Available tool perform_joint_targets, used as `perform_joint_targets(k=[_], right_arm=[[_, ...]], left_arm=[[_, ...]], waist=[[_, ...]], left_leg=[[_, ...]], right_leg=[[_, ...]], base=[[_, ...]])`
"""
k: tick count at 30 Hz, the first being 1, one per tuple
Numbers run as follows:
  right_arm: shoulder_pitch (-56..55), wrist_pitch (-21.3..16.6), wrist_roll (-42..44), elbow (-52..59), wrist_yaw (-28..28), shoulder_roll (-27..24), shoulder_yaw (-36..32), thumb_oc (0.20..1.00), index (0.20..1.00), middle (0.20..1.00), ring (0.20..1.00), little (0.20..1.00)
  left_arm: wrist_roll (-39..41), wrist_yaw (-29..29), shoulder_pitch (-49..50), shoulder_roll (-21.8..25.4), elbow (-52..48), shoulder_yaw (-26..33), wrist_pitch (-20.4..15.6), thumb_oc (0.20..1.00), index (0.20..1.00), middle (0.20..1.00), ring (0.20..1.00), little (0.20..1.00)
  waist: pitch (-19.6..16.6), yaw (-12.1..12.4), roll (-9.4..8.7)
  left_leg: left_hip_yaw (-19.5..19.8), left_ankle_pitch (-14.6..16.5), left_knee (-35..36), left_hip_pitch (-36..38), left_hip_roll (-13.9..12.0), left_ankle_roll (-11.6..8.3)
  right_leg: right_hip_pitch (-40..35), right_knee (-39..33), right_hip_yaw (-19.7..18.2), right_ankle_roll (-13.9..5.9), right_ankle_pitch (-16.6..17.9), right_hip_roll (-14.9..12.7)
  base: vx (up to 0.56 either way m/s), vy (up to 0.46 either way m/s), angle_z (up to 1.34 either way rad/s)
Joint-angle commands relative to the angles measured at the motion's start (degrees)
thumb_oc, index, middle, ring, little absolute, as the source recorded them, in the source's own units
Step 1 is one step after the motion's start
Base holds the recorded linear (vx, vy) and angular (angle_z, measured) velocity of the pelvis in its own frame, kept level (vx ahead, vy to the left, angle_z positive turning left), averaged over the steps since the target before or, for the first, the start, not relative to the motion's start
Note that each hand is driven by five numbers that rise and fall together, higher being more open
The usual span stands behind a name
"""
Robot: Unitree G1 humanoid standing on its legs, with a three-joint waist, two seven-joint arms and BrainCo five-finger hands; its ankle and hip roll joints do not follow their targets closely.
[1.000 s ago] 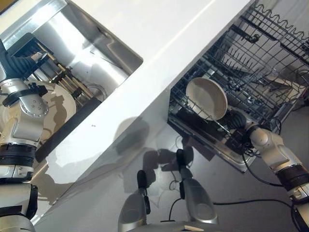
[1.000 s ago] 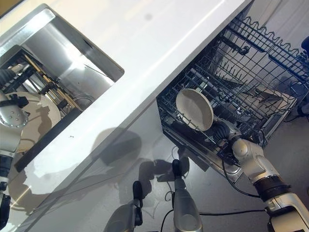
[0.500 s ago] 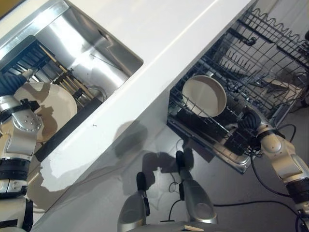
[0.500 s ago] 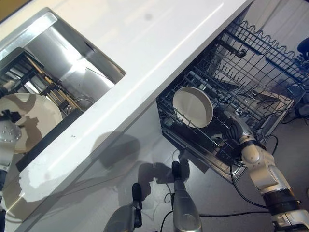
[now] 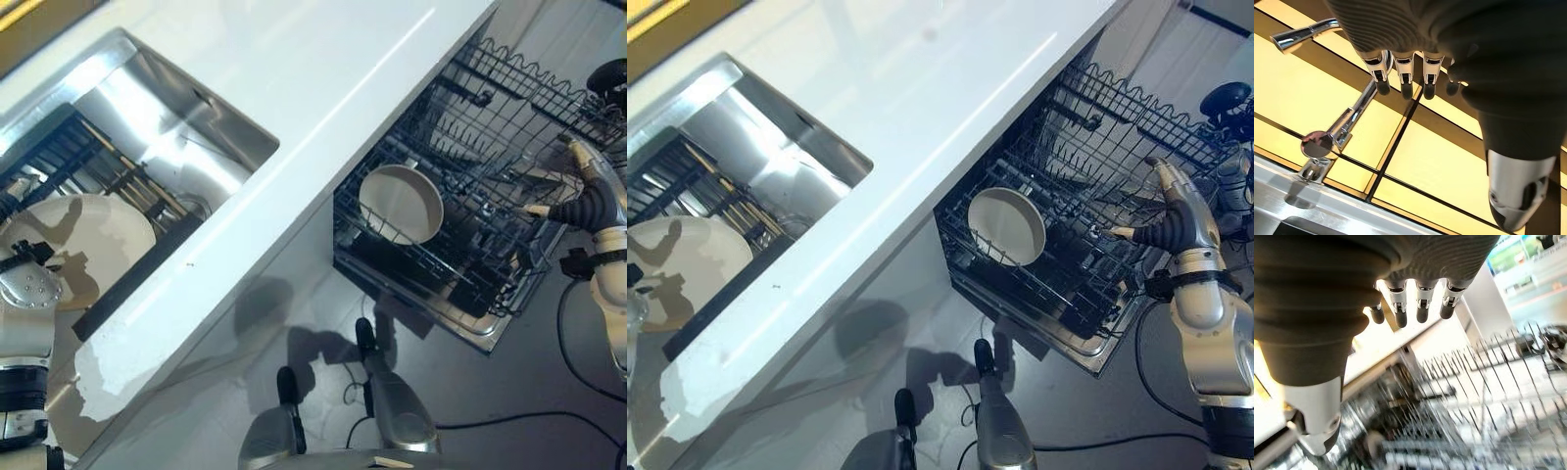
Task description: Pick up plates and place into dishwasher.
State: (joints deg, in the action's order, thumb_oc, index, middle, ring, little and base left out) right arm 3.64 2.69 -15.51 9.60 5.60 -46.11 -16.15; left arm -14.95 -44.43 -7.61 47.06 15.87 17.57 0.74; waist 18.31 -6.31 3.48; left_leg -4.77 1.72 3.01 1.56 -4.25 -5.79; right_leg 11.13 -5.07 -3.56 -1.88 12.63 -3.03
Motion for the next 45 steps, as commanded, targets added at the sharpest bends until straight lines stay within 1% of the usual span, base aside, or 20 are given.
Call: perform_joint_targets(k=[1, 4, 6, 8, 11, 16, 18, 21, 28, 30, 32, 33, 34, 35, 36, 39, 42, 43, 45], right_arm=[[-1.8, -4.2, 1.3, 5.5, 0.8, -4.0, -1.3, 1.0, 1.0, 1.0, 1.0, 1.0], [-1.7, -3.8, 2.6, 6.1, -1.4, -5.5, -1.3, 1.0, 1.0, 1.0, 1.0, 1.0], [-1.8, -3.7, 2.9, 5.8, -1.9, -5.9, -1.1, 1.0, 1.0, 1.0, 1.0, 1.0], [-1.9, -3.4, 3.7, 5.1, -2.6, -6.6, -0.7, 1.0, 1.0, 1.0, 1.0, 1.0], [-2.1, -3.5, 4.3, 4.8, -3.4, -6.9, -0.4, 1.0, 1.0, 1.0, 1.0, 1.0], [-2.6, -2.6, 4.7, 5.5, -4.8, -7.2, -0.2, 1.0, 1.0, 1.0, 1.0, 1.0], [-3.4, -2.6, 4.9, 5.7, -5.4, -7.2, -0.5, 1.0, 1.0, 1.0, 1.0, 1.0], [-4.7, -2.3, 5.0, 6.3, -6.1, -7.1, -1.1, 1.0, 1.0, 1.0, 1.0, 1.0], [-6.0, -2.4, 5.5, 6.9, -6.7, -7.5, -1.5, 1.0, 1.0, 1.0, 1.0, 1.0], [-6.1, -2.4, 5.9, 6.9, -6.7, -7.9, -1.3, 1.0, 1.0, 1.0, 1.0, 1.0], [-6.2, -2.7, 6.4, 6.6, -6.6, -8.3, -1.0, 1.0, 1.0, 1.0, 1.0, 1.0], [-6.1, -2.6, 6.5, 6.6, -6.5, -8.4, -0.9, 1.0, 1.0, 1.0, 1.0, 1.0], [-6.1, -2.5, 6.5, 6.6, -6.4, -8.6, -0.9, 1.0, 1.0, 1.0, 1.0, 1.0], [-6.1, -2.5, 6.9, 6.4, -6.4, -9.1, -0.8, 1.0, 1.0, 1.0, 1.0, 1.0], [-6.2, -2.6, 7.0, 6.3, -6.5, -9.3, -0.9, 1.0, 1.0, 1.0, 1.0, 1.0], [-6.6, -2.9, 7.9, 5.9, -6.0, -10.4, -0.6, 1.0, 1.0, 1.0, 1.0, 1.0], [-6.5, -3.1, 8.2, 5.3, -5.6, -11.5, -0.1, 1.0, 1.0, 1.0, 1.0, 1.0], [-6.2, -3.3, 8.4, 4.8, -5.6, -12.3, 0.1, 1.0, 1.0, 1.0, 1.0, 1.0], [-5.5, -3.2, 8.7, 4.3, -5.4, -13.6, 0.5, 1.0, 1.0, 1.0, 1.0, 1.0]], left_arm=[[-4.1, 1.9, 3.1, 2.2, 0.6, 2.2, 3.6, 1.0, 1.0, 1.0, 1.0, 1.0], [-5.7, 3.3, 3.9, 3.8, 0.4, 2.2, 6.6, 1.0, 1.0, 1.0, 1.0, 1.0], [-5.7, 3.3, 4.2, 4.2, 0.3, 2.5, 7.3, 1.0, 1.0, 1.0, 1.0, 1.0], [-6.3, 2.6, 4.7, 5.4, 0.0, 3.7, 8.3, 1.0, 1.0, 1.0, 1.0, 1.0], [-7.4, 2.5, 5.6, 6.3, -0.3, 5.0, 9.1, 1.0, 1.0, 1.0, 1.0, 1.0], [-7.9, 4.8, 8.4, 6.9, -0.1, 7.3, 10.5, 1.0, 1.0, 1.0, 1.0, 1.0], [-8.7, 5.5, 10.1, 6.5, 0.1, 7.9, 10.6, 1.0, 1.0, 1.0, 1.0, 1.0], [-10.4, 7.7, 12.9, 5.8, -1.0, 9.0, 9.9, 1.0, 1.0, 1.0, 1.0, 1.0], [-15.6, 14.7, 17.2, 5.3, -2.8, 9.1, 6.7, 1.0, 1.0, 1.0, 1.0, 1.0], [-16.3, 16.5, 18.1, 6.1, -2.5, 8.5, 5.3, 1.0, 1.0, 1.0, 1.0, 1.0], [-17.3, 19.9, 18.8, 6.6, -2.2, 7.8, 1.8, 1.0, 1.0, 1.0, 1.0, 1.0], [-17.6, 21.3, 19.1, 7.0, -2.6, 7.3, 1.1, 1.0, 1.0, 1.0, 1.0, 1.0], [-18.1, 22.8, 19.3, 7.1, -3.0, 6.8, -0.7, 1.0, 1.0, 1.0, 1.0, 1.0], [-18.8, 25.8, 19.8, 7.8, -3.9, 5.8, -3.2, 1.0, 1.0, 1.0, 1.0, 1.0], [-19.0, 26.3, 20.1, 8.1, -4.4, 5.7, -3.6, 1.0, 1.0, 1.0, 1.0, 1.0], [-18.7, 25.2, 20.9, 9.1, -5.1, 3.9, -6.5, 1.0, 1.0, 1.0, 1.0, 1.0], [-20.5, 23.2, 20.3, 9.7, -3.8, 2.1, -8.7, 1.0, 1.0, 1.0, 1.0, 1.0], [-21.1, 21.6, 20.2, 10.0, -2.9, 0.7, -9.8, 1.0, 1.0, 1.0, 1.0, 1.0], [-21.7, 19.5, 19.7, 9.8, -1.6, -1.2, -10.8, 1.0, 1.0, 1.0, 1.0, 1.0]], waist=[[-6.8, -0.3, 0.71], [-7.6, 0.0, 1.22], [-7.8, 0.1, 1.41], [-8.6, 0.8, 1.81], [-9.3, 1.2, 2.07], [-10.8, 2.4, 2.91], [-11.5, 2.9, 3.18], [-12.1, 3.7, 3.41], [-12.0, 5.1, 3.63], [-11.9, 5.3, 3.68], [-11.8, 5.7, 3.78], [-11.7, 5.8, 3.9], [-11.6, 5.9, 3.98], [-11.3, 6.1, 4.18], [-11.3, 6.1, 4.22], [-10.9, 6.2, 4.44], [-10.6, 6.0, 4.9], [-10.2, 5.7, 5.27], [-9.6, 5.5, 5.75]], left_leg=[[2.0, -6.2, 0.9, -6.1, -0.1, 1.31], [2.0, -6.2, 1.1, -5.4, 0.1, 1.25], [2.1, -6.2, 1.2, -5.1, 0.2, 1.24], [2.3, -6.1, 1.4, -4.6, 0.5, 1.16], [2.8, -6.0, 1.5, -4.2, 0.7, 1.13], [3.9, -5.9, 1.6, -3.3, 1.1, 0.87], [4.3, -5.8, 1.6, -2.8, 1.3, 0.84], [5.0, -5.8, 1.6, -2.5, 1.5, 0.77], [6.7, -5.9, 1.7, -2.5, 1.8, 0.66], [7.0, -5.9, 1.7, -2.6, 1.9, 0.66], [7.1, -5.9, 1.7, -2.7, 1.9, 0.66], [7.2, -6.0, 1.7, -2.8, 2.0, 0.68], [7.3, -6.0, 1.6, -2.9, 2.0, 0.7], [7.4, -6.1, 1.6, -3.0, 2.2, 0.74], [7.5, -6.1, 1.6, -3.0, 2.2, 0.75], [7.6, -6.2, 1.6, -2.9, 2.5, 0.91], [7.7, -6.3, 1.4, -2.9, 2.7, 0.96], [7.7, -6.3, 1.4, -3.0, 2.9, 1.02], [7.6, -6.3, 1.4, -3.2, 3.1, 1.07]], right_leg=[[-2.6, 9.9, 0.6, -3.59, -11.9, -3.2], [-3.2, 9.9, 1.0, -3.55, -12.4, -3.6], [-3.5, 9.9, 1.2, -3.53, -12.6, -3.7], [-4.2, 9.7, 1.7, -3.55, -12.8, -4.1], [-5.0, 9.5, 2.5, -3.54, -13.0, -4.5], [-6.3, 9.7, 4.1, -3.55, -13.7, -5.2], [-6.9, 9.6, 4.7, -3.59, -13.9, -5.5], [-7.6, 9.5, 5.6, -3.61, -14.3, -5.8], [-8.0, 10.2, 7.1, -3.63, -15.0, -6.0], [-8.0, 10.1, 7.4, -3.74, -15.0, -6.1], [-8.1, 10.1, 7.8, -3.86, -15.0, -6.3], [-8.1, 10.2, 7.9, -3.92, -15.0, -6.3], [-8.0, 10.4, 8.1, -3.97, -15.1, -6.4], [-7.9, 10.6, 8.3, -3.99, -15.1, -6.5], [-7.9, 10.6, 8.4, -3.99, -15.1, -6.5], [-7.9, 11.0, 8.6, -4.31, -15.2, -6.7], [-7.6, 11.7, 8.6, -4.36, -15.4, -7.0], [-7.2, 12.0, 8.4, -4.36, -15.5, -7.1], [-6.7, 12.5, 8.1, -4.41, -15.6, -7.3]], base=[[0.1, 0.129, 0.02], [0.08, 0.119, 0.02], [0.05, 0.072, 0.07], [0.06, 0.082, 0.08], [0.05, 0.06, 0.12], [0.06, 0.071, 0.14], [0.08, 0.077, 0.08], [0.06, 0.071, 0.21], [0.02, 0.074, 0.18], [0.01, 0.072, 0.2], [0.0, 0.074, 0.12], [0.0, 0.074, 0.03], [-0.01, 0.089, 0.01], [-0.01, 0.082, 0.05], [0.0, 0.084, 0.16], [0.03, 0.075, 0.17], [0.03, 0.109, 0.09], [0.02, 0.144, 0.06], [0.01, 0.157, 0.03]])
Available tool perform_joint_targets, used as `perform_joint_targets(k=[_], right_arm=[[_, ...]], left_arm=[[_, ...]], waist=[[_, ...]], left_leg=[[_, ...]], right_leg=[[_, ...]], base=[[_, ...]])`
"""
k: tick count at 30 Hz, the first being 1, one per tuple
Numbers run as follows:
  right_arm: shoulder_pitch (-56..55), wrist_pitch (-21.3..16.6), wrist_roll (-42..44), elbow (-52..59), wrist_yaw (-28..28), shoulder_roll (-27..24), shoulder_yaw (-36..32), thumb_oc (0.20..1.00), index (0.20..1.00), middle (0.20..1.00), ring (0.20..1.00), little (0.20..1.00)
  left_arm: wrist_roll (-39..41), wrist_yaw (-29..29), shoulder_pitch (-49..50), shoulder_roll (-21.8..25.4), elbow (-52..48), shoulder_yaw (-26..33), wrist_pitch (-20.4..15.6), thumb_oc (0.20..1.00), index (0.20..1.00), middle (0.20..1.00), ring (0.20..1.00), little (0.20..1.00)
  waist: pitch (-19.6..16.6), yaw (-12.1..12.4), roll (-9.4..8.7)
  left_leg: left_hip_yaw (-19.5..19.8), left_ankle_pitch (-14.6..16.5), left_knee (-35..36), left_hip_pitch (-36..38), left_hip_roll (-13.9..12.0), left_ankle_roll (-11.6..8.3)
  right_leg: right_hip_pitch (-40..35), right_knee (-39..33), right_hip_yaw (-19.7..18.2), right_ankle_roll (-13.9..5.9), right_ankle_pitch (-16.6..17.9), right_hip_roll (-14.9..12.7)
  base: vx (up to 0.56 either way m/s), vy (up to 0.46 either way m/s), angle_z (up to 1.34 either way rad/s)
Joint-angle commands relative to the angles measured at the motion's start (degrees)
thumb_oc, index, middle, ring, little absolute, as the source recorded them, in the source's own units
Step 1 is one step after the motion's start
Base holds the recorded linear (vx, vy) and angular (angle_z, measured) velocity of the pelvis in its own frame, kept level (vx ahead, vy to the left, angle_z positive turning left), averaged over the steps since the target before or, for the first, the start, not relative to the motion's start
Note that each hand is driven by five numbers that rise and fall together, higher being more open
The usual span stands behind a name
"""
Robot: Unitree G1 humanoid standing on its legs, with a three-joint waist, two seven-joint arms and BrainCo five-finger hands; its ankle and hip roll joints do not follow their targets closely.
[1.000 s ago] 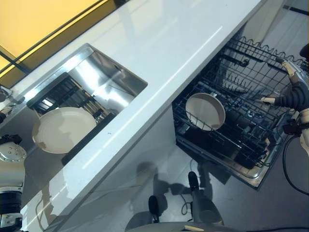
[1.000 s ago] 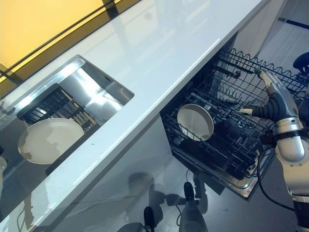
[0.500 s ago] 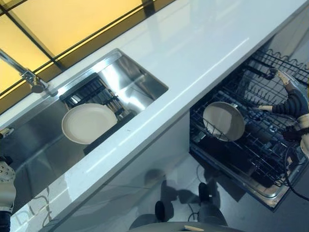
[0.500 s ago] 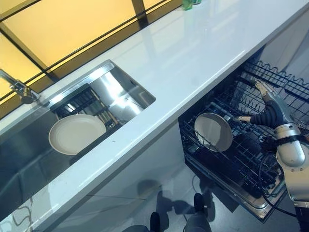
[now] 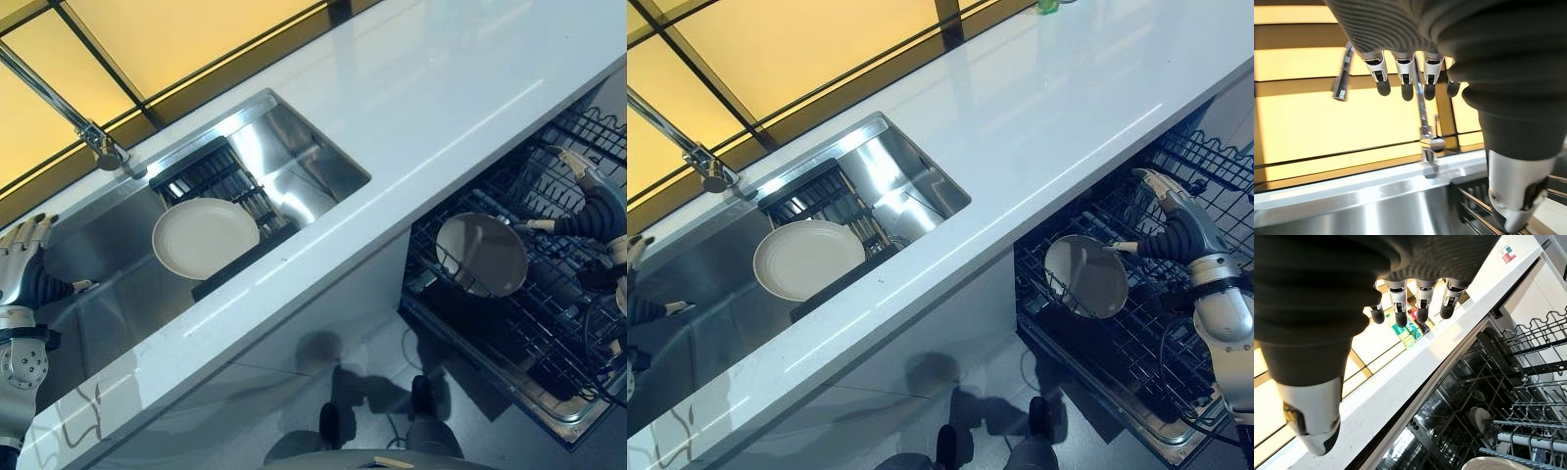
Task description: Pick up plates and place into dishwasher.
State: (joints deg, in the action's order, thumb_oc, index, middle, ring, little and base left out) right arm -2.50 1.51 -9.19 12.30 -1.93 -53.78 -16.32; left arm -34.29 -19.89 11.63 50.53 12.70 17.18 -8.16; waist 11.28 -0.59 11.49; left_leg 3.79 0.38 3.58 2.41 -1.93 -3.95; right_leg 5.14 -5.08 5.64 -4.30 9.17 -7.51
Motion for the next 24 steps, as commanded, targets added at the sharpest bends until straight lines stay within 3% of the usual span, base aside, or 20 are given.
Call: perform_joint_targets(k=[1, 12, 19, 24], right_arm=[[0.9, -2.1, 2.6, 1.3, 2.2, -6.8, 0.8, 1.0, 1.0, 1.0, 1.0, 1.0], [4.7, -2.8, 4.0, -0.2, 3.4, -10.5, 2.5, 1.0, 1.0, 1.0, 1.0, 1.0], [7.8, -2.5, 3.6, -0.8, 4.0, -11.2, 5.1, 1.0, 1.0, 1.0, 1.0, 1.0], [9.7, -2.0, 3.1, -1.0, 4.1, -11.0, 6.0, 1.0, 1.0, 1.0, 1.0, 1.0]], left_arm=[[-2.5, -6.5, 0.3, 6.1, 2.3, -2.2, -2.2, 1.0, 1.0, 1.0, 1.0, 1.0], [-8.4, -16.3, -3.0, 6.6, 8.5, -10.2, -5.2, 1.0, 1.0, 1.0, 1.0, 1.0], [-11.9, -25.3, -6.4, 7.9, 9.6, -14.5, -3.9, 1.0, 1.0, 1.0, 1.0, 1.0], [-14.6, -28.5, -9.0, 7.6, 10.9, -16.8, -2.3, 1.0, 1.0, 1.0, 1.0, 1.0]], waist=[[-2.1, -0.5, -1.99], [1.7, -1.8, -1.84], [3.3, -2.3, -1.26], [4.2, -2.6, -1.31]], left_leg=[[-1.1, -5.0, 0.8, -4.2, 1.0, -0.73], [-2.8, -5.2, 0.4, -6.2, 1.5, -0.15], [-3.2, -5.5, 0.2, -7.3, 2.1, 0.13], [-3.4, -5.5, 0.0, -8.2, 2.3, 0.26]], right_leg=[[-0.2, 12.7, -1.4, -2.0, -12.1, -3.0], [3.1, 13.6, -3.2, -2.24, -11.4, -3.3], [4.8, 14.2, -3.8, -2.32, -11.1, -3.6], [5.7, 14.4, -4.0, -2.36, -10.9, -3.8]], base=[[0.0, 0.15, 0.02], [-0.02, 0.076, -0.05], [-0.02, 0.057, -0.02], [0.0, 0.0, 0.0]])
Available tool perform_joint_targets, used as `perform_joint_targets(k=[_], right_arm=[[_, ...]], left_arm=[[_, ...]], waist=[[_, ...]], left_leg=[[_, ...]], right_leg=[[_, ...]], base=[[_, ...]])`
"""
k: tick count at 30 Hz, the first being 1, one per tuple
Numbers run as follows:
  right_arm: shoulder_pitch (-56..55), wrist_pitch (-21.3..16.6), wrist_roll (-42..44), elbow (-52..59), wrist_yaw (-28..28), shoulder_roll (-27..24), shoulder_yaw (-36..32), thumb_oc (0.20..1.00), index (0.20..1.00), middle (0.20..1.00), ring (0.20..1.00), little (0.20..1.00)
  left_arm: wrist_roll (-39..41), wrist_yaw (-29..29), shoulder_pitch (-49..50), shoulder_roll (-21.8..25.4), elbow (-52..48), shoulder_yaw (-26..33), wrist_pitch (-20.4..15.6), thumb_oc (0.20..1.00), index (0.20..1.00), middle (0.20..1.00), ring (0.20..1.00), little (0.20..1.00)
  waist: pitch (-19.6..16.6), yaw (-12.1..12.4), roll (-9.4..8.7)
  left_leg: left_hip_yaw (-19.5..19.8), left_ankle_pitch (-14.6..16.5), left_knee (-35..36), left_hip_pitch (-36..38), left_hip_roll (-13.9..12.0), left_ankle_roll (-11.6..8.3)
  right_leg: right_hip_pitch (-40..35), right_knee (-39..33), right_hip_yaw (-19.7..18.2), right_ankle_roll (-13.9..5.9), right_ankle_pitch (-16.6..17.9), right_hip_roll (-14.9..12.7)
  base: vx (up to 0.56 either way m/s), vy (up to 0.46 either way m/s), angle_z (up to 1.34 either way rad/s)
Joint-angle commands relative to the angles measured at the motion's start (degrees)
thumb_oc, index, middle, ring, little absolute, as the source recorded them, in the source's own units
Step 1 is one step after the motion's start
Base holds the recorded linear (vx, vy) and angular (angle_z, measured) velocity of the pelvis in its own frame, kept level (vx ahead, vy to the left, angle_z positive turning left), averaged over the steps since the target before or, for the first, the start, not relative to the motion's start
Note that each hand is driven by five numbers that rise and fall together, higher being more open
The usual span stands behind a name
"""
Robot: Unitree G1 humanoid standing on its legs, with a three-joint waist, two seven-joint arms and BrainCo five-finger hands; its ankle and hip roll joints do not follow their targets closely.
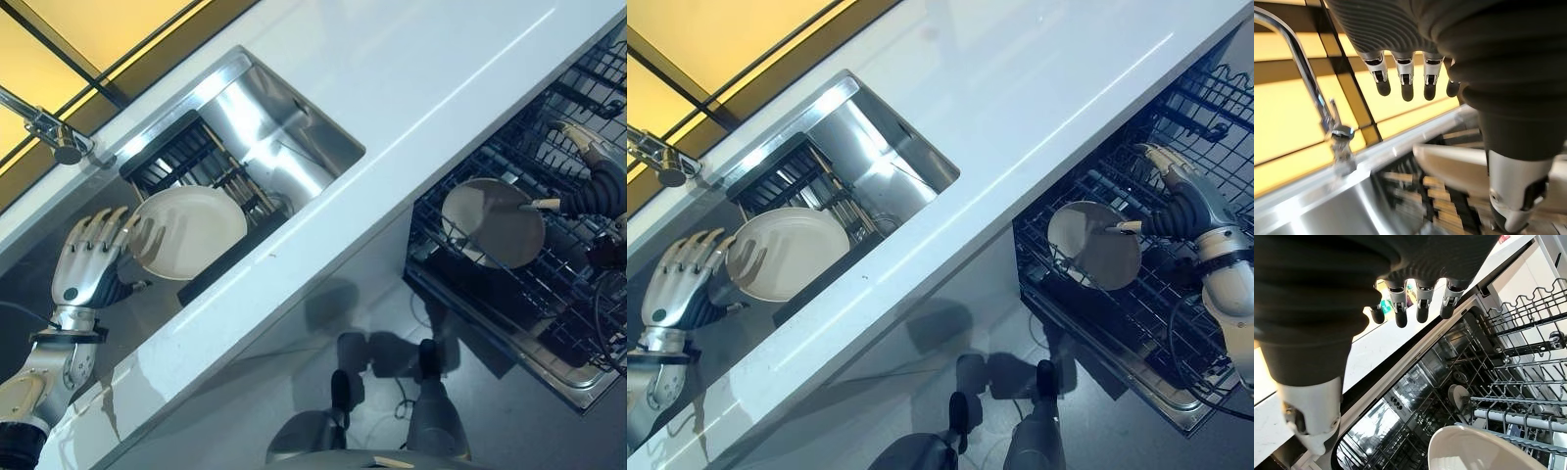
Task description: Pick up plates and place into dishwasher.
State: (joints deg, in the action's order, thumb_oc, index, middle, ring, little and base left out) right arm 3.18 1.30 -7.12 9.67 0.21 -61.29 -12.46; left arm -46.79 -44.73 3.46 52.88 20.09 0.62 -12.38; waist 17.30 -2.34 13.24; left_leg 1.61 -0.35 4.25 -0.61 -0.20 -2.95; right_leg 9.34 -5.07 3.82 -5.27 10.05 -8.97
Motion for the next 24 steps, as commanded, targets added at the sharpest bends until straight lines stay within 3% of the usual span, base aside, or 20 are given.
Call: perform_joint_targets(k=[1, 9, 18, 24], right_arm=[[4.5, -1.6, 0.9, 1.6, 2.0, -3.5, 2.5, 1.0, 1.0, 1.0, 1.0, 1.0], [7.7, -0.4, 0.1, 1.6, 2.0, -3.6, 4.3, 1.0, 1.0, 1.0, 1.0, 1.0], [9.0, -0.4, 0.8, 1.0, 2.2, -4.6, 5.2, 1.0, 1.0, 1.0, 1.0, 1.0], [8.8, -0.6, 0.9, 0.7, 2.3, -4.6, 5.1, 1.0, 1.0, 1.0, 1.0, 1.0]], left_arm=[[-2.7, -3.7, -1.5, 5.2, 3.7, -0.9, 1.9, 1.0, 1.0, 1.0, 1.0, 1.0], [-5.2, 0.2, -3.7, 6.1, 3.7, -5.9, 1.8, 1.0, 1.0, 1.0, 1.0, 1.0], [-4.9, 5.7, -4.8, 8.6, 2.3, -9.9, -1.9, 1.0, 1.0, 1.0, 1.0, 1.0], [-3.4, 7.2, -5.2, 9.6, 2.1, -10.1, -1.4, 1.0, 1.0, 1.0, 1.0, 1.0]], waist=[[-1.7, -0.9, -3.07], [-0.9, -1.4, -2.97], [-0.5, -1.4, -2.82], [-0.5, -1.3, -2.9]], left_leg=[[-1.3, -4.8, -0.7, -5.4, 0.6, -0.73], [-1.8, -4.7, -1.1, -6.0, 0.8, -0.57], [-1.9, -4.4, -1.6, -6.1, 1.0, -0.41], [-1.8, -4.4, -1.4, -5.9, 1.0, -0.31]], right_leg=[[1.7, 14.4, -2.2, -1.39, -11.7, -2.3], [2.6, 14.6, -2.9, -1.55, -11.3, -2.3], [2.4, 14.7, -3.1, -1.74, -11.2, -2.5], [2.0, 14.3, -3.0, -1.83, -11.1, -2.5]], base=[[-0.03, 0.027, -0.01], [0.0, 0.0, 0.0], [0.0, 0.0, 0.0], [0.0, 0.0, 0.0]])
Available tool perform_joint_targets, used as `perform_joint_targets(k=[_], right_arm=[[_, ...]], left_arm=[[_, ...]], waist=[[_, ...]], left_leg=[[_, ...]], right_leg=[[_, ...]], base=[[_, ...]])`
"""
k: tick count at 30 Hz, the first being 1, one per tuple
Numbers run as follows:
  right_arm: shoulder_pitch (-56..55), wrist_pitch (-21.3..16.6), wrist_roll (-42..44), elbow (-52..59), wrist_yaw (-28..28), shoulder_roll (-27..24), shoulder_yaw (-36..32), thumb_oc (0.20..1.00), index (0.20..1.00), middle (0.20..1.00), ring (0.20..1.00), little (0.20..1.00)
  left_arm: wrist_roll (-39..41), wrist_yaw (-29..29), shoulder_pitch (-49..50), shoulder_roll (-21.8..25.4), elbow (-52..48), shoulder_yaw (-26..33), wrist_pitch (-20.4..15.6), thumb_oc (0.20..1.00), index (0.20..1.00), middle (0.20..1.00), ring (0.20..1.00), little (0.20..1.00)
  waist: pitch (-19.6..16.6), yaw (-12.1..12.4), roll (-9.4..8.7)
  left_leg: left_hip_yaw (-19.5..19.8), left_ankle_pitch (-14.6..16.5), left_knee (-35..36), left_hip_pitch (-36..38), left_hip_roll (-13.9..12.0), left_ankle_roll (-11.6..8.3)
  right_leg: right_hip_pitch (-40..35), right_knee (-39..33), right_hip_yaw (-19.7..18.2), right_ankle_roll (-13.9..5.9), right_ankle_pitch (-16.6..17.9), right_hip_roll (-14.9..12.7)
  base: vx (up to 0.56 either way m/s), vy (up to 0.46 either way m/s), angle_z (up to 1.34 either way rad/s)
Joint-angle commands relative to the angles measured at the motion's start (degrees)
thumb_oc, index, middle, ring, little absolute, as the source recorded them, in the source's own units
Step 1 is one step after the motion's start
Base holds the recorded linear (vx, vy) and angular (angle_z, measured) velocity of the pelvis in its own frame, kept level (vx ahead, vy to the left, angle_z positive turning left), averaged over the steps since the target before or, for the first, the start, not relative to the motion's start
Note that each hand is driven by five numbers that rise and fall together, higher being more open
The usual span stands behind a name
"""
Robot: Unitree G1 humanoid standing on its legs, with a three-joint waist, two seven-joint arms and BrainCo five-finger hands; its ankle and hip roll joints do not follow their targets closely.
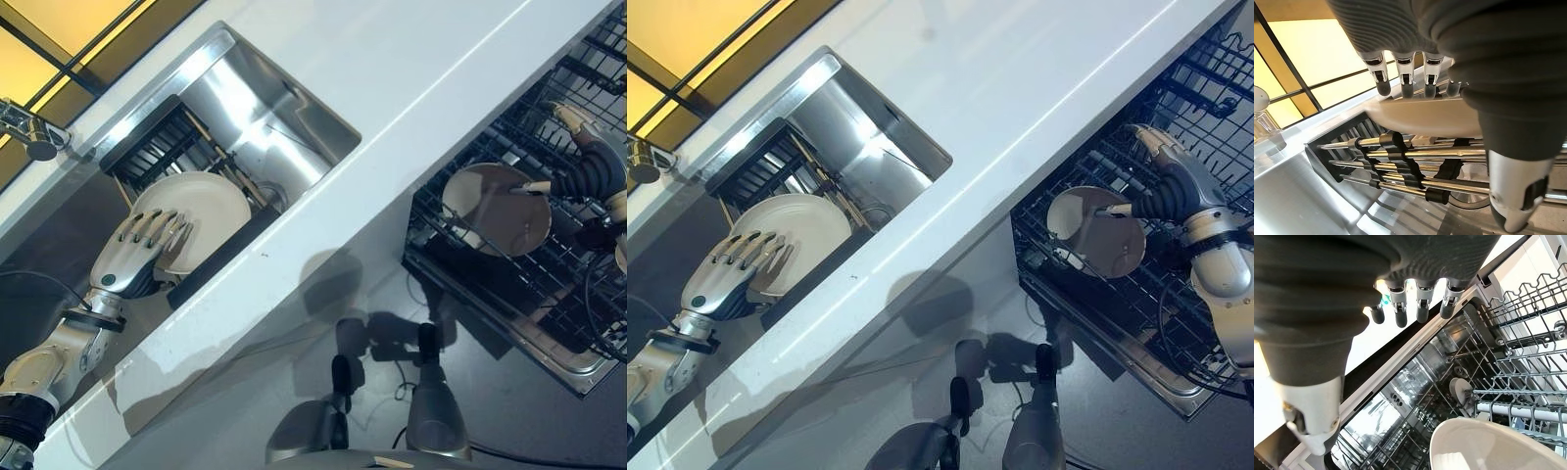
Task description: Pick up plates and place into dishwasher.
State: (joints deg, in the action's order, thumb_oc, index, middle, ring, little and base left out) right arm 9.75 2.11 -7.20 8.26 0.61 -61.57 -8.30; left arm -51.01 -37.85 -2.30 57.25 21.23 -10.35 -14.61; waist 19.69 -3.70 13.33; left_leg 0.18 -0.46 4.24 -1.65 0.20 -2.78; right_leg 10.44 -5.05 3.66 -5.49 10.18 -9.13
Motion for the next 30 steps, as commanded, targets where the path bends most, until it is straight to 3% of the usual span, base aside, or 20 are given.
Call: perform_joint_targets(k=[1, 2, 3, 29, 30], right_arm=[[2.3, -1.5, 1.0, 2.1, 1.9, -4.3, 0.9, 1.0, 1.0, 1.0, 1.0, 1.0], [2.4, -1.5, 1.1, 2.1, 2.0, -4.2, 0.9, 1.0, 1.0, 1.0, 1.0, 1.0], [2.5, -1.5, 1.2, 2.1, 2.0, -4.2, 1.0, 1.0, 1.0, 1.0, 1.0, 1.0], [0.1, -1.7, 1.4, 2.9, 3.4, -2.2, -0.4, 1.0, 1.0, 1.0, 1.0, 1.0], [-0.1, -1.7, 1.3, 3.0, 3.4, -2.1, -0.6, 1.0, 1.0, 1.0, 1.0, 1.0]], left_arm=[[1.0, 0.6, 0.5, 5.1, 1.0, 0.8, 1.0, 1.0, 1.0, 1.0, 1.0, 1.0], [0.9, 0.7, 0.4, 5.1, 1.1, 0.7, 1.2, 0.495, 0.495, 0.495, 0.495, 0.495], [0.9, 0.9, 0.2, 5.1, 1.3, 0.7, 1.2, 0.2, 0.2, 0.2, 0.2, 0.2], [2.7, 1.1, 0.8, 5.2, 2.2, 4.2, 2.7, 0.2, 0.2, 0.2, 0.2, 0.2], [2.9, 1.3, 0.9, 5.2, 2.1, 4.3, 2.8, 0.278, 0.278, 0.278, 0.278, 0.278]], waist=[[-2.9, 0.0, -3.0], [-2.9, 0.1, -3.05], [-2.9, 0.1, -3.1], [-4.3, 0.8, -3.69], [-4.4, 0.8, -3.71]], left_leg=[[-0.4, -4.3, -1.4, -4.9, 0.6, -0.47], [-0.3, -4.3, -1.4, -4.9, 0.7, -0.44], [-0.3, -4.3, -1.4, -4.9, 0.6, -0.44], [0.4, -4.1, -0.6, -4.1, 0.5, -0.51], [0.4, -4.1, -0.6, -4.0, 0.5, -0.5]], right_leg=[[0.9, 14.2, -2.8, -1.61, -11.2, -2.3], [0.9, 14.1, -2.8, -1.6, -11.2, -2.3], [0.9, 14.1, -2.8, -1.62, -11.2, -2.3], [-0.5, 13.2, -1.7, -1.64, -11.4, -2.1], [-0.6, 13.2, -1.7, -1.64, -11.5, -2.1]], base=[[0.0, 0.0, 0.0], [0.0, 0.0, 0.0], [0.0, 0.0, 0.0], [0.0, -0.002, 0.0], [0.0, 0.0, 0.0]])
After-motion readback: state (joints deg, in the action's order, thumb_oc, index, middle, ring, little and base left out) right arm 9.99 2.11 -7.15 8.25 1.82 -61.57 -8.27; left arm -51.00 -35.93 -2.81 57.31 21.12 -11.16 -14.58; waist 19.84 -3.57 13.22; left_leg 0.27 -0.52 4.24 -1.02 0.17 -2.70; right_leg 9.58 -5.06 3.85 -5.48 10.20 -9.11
